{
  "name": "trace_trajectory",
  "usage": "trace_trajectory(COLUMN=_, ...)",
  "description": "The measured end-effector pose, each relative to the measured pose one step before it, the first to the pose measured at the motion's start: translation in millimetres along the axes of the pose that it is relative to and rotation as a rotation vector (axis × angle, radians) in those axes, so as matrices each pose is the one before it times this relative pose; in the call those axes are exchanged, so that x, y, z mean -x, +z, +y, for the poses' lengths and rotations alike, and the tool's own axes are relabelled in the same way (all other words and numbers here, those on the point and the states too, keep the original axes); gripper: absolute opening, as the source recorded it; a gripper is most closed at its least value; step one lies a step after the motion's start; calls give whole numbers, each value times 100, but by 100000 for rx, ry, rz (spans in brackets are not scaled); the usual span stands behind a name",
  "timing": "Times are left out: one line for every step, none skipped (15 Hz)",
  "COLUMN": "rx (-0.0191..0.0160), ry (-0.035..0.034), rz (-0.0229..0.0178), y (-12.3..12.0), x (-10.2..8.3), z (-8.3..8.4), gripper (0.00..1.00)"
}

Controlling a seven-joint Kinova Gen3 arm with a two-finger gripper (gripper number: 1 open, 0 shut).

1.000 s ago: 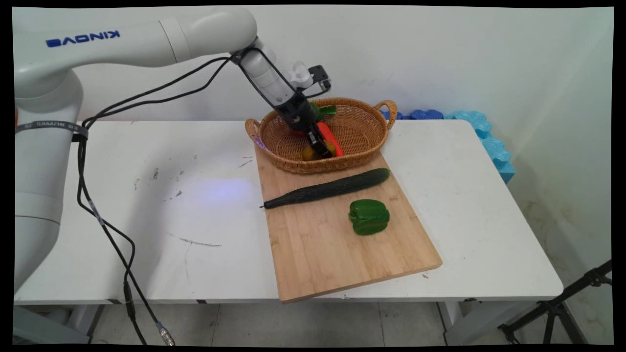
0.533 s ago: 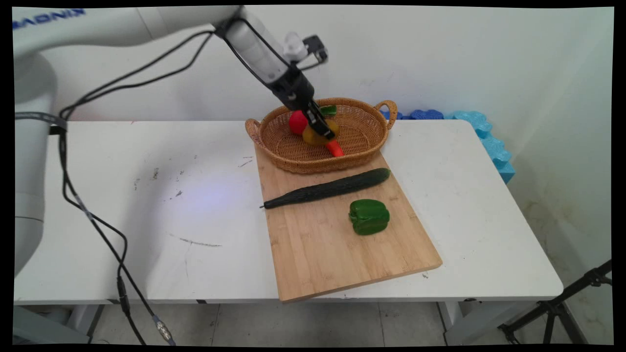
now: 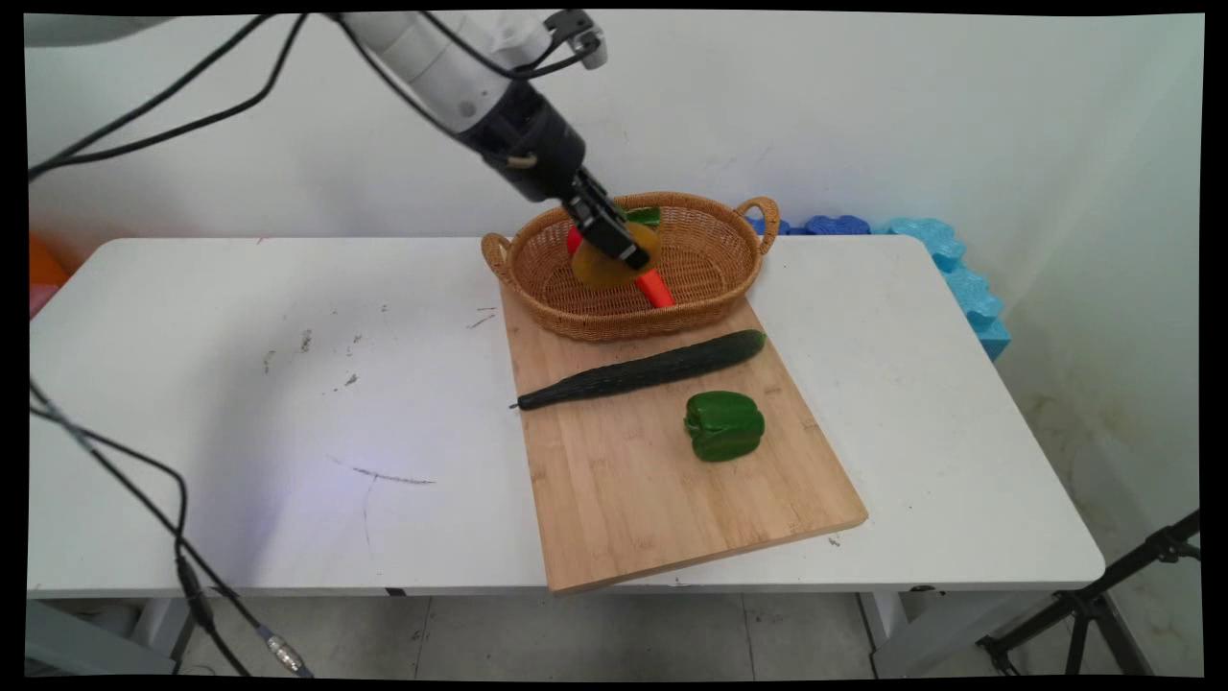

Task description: Place the picked object on the cutting board

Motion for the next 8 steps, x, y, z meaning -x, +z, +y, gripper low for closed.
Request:
trace_trajectory(rx=703, ry=-174, rz=152, y=-429, x=691, z=1281, gripper=0)
trace_trajectory(rx=930, ry=339, rz=-48, y=-178, x=768, z=1349, gripper=0)
trace_trajectory(rx=1059, ry=380, rz=319, y=-43, x=663, z=1194, gripper=0)
trace_trajectory(rx=420, ry=176, rz=-72, y=89, x=472, z=719, gripper=0)
trace_trajectory(rx=415, ry=135, rz=-68, y=266, x=726, z=1012, gripper=0)
trace_trajectory(rx=-179, ry=30, rz=-430, y=519, x=960, z=1006, gripper=0)
trace_trajectory(rx=-174, ry=197, rz=-439, y=725, x=838, z=868, gripper=0)
trace_trajectory(rx=-436, ry=96, rz=-356, y=725, x=720, z=628, gripper=0)
